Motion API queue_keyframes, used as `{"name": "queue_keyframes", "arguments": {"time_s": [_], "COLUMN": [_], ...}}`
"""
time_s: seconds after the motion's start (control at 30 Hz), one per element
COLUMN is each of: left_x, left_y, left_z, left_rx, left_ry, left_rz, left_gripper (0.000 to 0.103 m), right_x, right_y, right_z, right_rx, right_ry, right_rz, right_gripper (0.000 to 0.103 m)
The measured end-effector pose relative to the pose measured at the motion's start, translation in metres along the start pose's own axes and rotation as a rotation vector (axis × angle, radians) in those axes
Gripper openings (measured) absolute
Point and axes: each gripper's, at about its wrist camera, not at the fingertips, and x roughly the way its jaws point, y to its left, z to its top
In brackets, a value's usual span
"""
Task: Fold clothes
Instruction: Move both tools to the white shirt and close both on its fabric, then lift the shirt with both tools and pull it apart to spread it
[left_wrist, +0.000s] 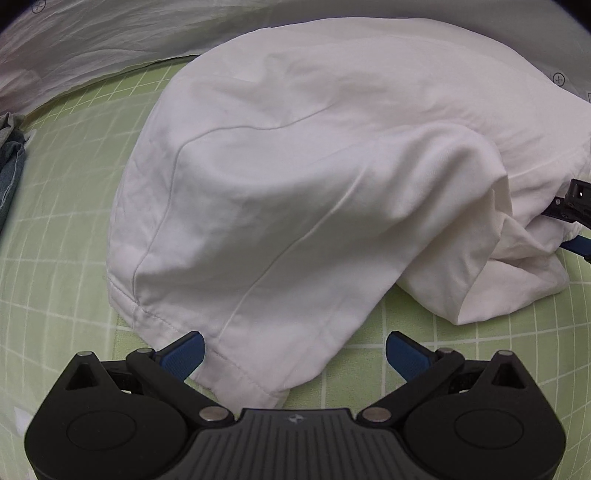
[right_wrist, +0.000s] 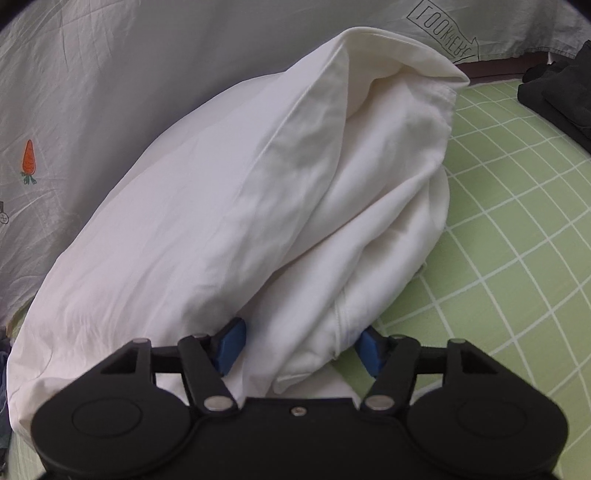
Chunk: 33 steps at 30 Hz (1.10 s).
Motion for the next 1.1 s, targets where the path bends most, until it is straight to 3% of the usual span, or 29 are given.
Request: {"name": "queue_keyframes", "arguments": {"time_s": [0.1,0.2,0.33,0.4,0.47,0.53,0.63,0.9,1.1], "left_x": [0.004,0.005,0.002,-0.002,-0.005,-0.007,-0.009,-0.05,-0.094], "left_y": [-0.001,0.005,0.018,0.023,0.028,0.038,0.057,0.105,0.125], "left_z": [0.003,0.006,0.006,0.005,0.004,0.002,0.0,-0.021,-0.049], "left_rx": [-0.014,-0.067,-0.119,-0.141,-0.169,-0.211,-0.283,-0.338,-0.352], "left_ry": [0.004,0.008,-0.026,-0.049,-0.069,-0.074,-0.08,-0.182,-0.282], "left_rz": [0.007,0.009,-0.008,0.003,0.033,0.014,-0.006,0.123,0.214], "left_gripper": [0.097,0.092,0.074,0.06,0.028,0.016,0.011,0.009,0.009], "right_x": [-0.003,-0.008,-0.013,-0.016,-0.019,-0.022,-0.033,-0.077,-0.125], "right_y": [-0.004,-0.004,-0.002,0.0,0.003,0.003,0.005,-0.019,-0.042], "right_z": [-0.002,-0.004,-0.007,-0.01,-0.013,-0.009,-0.01,-0.015,-0.034], "right_rx": [0.019,0.022,0.025,0.02,0.019,0.012,-0.01,-0.082,-0.159], "right_ry": [-0.001,-0.007,-0.017,-0.027,-0.037,-0.048,-0.071,-0.145,-0.213], "right_rz": [0.033,0.041,0.05,0.048,0.051,0.052,0.044,-0.018,-0.12], "right_gripper": [0.049,0.044,0.04,0.035,0.032,0.028,0.025,0.017,0.015]}}
